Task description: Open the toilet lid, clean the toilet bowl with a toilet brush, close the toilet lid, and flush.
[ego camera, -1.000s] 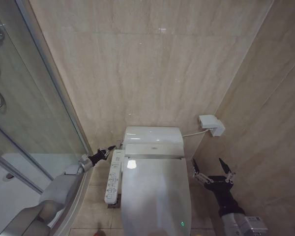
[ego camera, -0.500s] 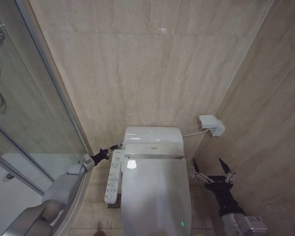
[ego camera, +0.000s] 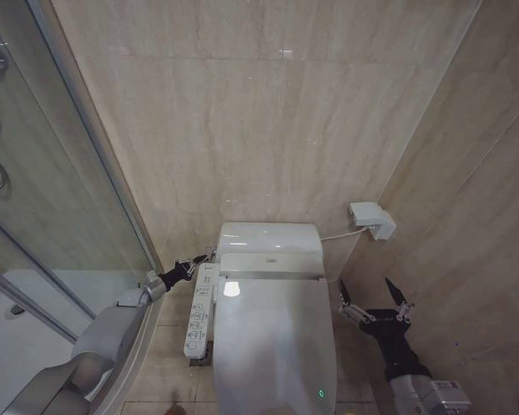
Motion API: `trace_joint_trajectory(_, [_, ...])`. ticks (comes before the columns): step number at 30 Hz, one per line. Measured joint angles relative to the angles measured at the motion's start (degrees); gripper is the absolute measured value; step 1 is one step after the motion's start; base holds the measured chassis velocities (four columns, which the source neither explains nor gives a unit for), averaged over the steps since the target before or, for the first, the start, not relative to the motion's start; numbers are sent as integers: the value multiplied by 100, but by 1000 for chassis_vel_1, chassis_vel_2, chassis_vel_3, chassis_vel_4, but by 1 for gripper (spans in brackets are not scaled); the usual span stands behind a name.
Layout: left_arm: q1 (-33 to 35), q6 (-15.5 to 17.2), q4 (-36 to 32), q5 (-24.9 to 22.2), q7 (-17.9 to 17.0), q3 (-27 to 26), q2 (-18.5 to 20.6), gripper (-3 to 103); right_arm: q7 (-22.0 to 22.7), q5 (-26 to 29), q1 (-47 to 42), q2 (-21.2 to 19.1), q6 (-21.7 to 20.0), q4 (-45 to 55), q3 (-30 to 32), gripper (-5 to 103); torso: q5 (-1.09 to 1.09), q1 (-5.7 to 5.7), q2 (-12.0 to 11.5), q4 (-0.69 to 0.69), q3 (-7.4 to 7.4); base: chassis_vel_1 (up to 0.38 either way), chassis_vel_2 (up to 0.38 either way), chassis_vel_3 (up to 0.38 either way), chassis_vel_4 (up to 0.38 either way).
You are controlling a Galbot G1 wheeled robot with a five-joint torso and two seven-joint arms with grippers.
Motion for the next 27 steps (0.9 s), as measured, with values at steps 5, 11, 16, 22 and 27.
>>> trace_joint_trajectory(5, [14,1,0,-5,13,-1,-2,0,0,0,0,0,0,0,0,100,0,0,0,-1,0,0,0,0,0])
trace_joint_trajectory(11, [27,1,-4,-9,24,-3,-10,0,0,0,0,0,0,0,0,100,0,0,0,0,0,0,0,0,0])
trace_joint_trajectory(16, [36,4,-37,-8,32,1,-6,0,0,0,0,0,0,0,0,100,0,0,0,0,0,-12,8,8,-4])
trace_joint_trajectory(22, [43,6,-54,-12,93,2,2,0,0,0,0,0,0,0,0,100,0,3,0,0,0,-37,41,43,-44])
trace_joint_trajectory(27, [43,4,-72,-20,154,45,27,0,0,0,0,0,0,0,0,100,0,0,0,0,0,0,0,0,0])
